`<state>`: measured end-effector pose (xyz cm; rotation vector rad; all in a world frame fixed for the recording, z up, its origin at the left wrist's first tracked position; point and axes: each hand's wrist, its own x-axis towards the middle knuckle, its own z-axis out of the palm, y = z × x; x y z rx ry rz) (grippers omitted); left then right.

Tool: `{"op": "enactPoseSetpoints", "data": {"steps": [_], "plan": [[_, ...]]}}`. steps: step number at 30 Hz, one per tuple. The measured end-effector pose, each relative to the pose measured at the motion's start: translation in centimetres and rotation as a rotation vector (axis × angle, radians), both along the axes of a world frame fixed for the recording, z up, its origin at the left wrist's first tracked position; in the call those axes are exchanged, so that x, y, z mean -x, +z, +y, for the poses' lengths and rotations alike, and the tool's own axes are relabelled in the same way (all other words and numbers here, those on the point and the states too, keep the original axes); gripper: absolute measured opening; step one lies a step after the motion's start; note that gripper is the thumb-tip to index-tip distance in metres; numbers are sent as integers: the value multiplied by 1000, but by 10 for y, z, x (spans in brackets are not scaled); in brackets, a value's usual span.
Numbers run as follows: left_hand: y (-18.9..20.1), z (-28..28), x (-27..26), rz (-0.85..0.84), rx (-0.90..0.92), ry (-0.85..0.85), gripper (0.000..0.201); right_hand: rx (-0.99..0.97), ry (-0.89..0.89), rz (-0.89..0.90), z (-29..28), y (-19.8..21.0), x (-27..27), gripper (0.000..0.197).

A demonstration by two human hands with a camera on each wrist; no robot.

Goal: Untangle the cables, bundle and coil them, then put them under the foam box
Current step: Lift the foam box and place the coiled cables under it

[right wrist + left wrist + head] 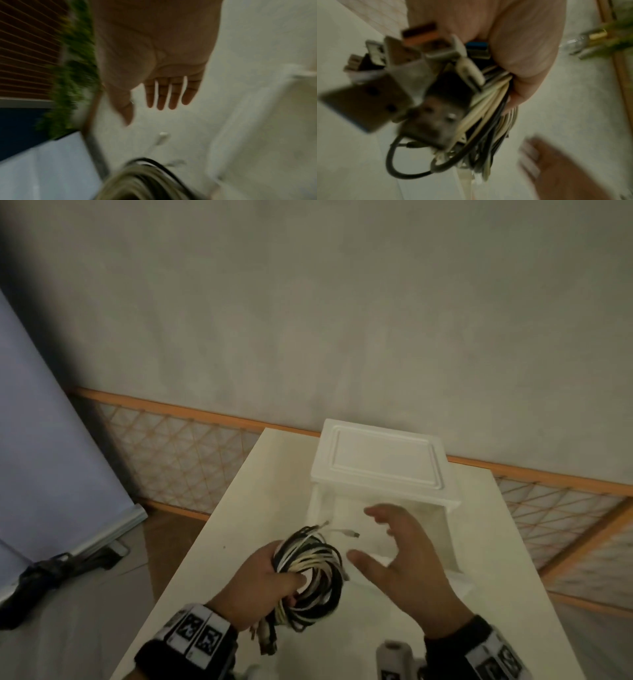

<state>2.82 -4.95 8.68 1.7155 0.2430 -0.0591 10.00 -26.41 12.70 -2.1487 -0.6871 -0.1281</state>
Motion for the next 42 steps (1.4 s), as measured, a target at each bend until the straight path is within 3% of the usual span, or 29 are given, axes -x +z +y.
{"op": "enactPoseSetpoints", "data": {"steps": [2,4,6,8,14,19,23,25,27,30,35,39,42], "plan": [[9,-15,-2,-47,-138,-196,34,163,331,-95,14,26,4,80],[17,-27,-4,-107,-204,-294,30,337,454,78,24,29,2,85],[27,-32,-4,-143,-170,-300,30,265,429,274,22,19,-2,69],[33,-30,-6,-144,-114,-267,36,143,391,335,12,9,-6,59],[35,-30,-24,-115,74,-227,26,148,277,232,10,11,-17,25],[26,-22,-57,-132,98,-82,63,226,209,147,16,31,-54,16],[-4,-15,-73,-92,57,-34,66,308,116,93,19,32,-93,15],[-26,-13,-77,-78,-88,-6,63,390,74,42,19,26,-112,18],[-54,-9,-78,-79,-368,-25,67,485,33,4,19,19,-130,24],[-92,-8,-71,-265,-812,-120,57,622,10,6,23,5,-148,29],[-120,-9,-63,-332,-899,-312,57,867,227,25,33,-18,-158,38],[-130,-5,-66,-356,-962,-334,53,1053,521,64,51,-23,-167,42],[-136,-2,-66,-408,-1041,-313,38,1182,621,135,73,-39,-179,47]]}}
